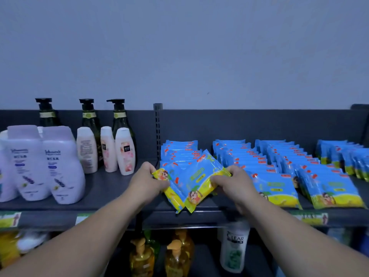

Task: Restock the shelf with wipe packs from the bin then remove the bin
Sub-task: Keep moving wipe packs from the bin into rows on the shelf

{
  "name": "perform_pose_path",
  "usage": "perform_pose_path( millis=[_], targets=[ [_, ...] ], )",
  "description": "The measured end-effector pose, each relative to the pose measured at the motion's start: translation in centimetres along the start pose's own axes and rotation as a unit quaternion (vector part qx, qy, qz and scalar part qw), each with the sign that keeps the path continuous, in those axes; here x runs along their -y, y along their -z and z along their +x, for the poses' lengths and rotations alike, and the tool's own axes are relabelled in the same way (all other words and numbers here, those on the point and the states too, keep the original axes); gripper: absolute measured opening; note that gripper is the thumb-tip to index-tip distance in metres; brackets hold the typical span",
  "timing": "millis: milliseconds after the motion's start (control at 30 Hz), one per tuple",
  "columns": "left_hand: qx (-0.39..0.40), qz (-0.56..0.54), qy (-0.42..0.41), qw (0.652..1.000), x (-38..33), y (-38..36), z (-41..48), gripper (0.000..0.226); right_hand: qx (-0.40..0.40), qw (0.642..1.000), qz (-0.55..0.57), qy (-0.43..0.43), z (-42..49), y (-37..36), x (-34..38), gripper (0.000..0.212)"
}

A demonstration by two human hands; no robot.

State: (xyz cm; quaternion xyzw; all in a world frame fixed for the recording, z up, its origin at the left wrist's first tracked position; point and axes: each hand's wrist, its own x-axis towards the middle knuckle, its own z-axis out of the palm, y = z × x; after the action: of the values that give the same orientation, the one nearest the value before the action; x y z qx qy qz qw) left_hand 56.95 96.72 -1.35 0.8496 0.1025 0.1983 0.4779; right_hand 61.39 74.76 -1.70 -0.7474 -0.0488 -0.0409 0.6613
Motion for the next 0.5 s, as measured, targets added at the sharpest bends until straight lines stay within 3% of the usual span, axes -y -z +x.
perform_pose_path(
  millis=[133,233,367,500],
  targets=[
    [0.089,0.121,-0.054,0.987,-0.6,1.4,0.6,0.062,-0.018,1.000,-0.013,0.002,-0.3,-0.2,-0.2,0.025],
    [0.096,0.162,-0.078,0.979,-0.4,1.6,0.9,0.065,-0.033,0.999,0.010,-0.009,-0.6,-0.5,-0.5,0.024],
    [0.029,0.105,-0.093,0.990,-0.1,0.8,0.8,0.052,-0.052,0.997,0.047,-0.011,-0.9,-0.7,-0.6,0.022],
    [-0.044,-0.020,-0.063,0.997,0.5,-0.4,-0.2,0.037,-0.058,0.996,0.068,0.022,-1.2,-1.0,-0.8,0.032]
  ],
)
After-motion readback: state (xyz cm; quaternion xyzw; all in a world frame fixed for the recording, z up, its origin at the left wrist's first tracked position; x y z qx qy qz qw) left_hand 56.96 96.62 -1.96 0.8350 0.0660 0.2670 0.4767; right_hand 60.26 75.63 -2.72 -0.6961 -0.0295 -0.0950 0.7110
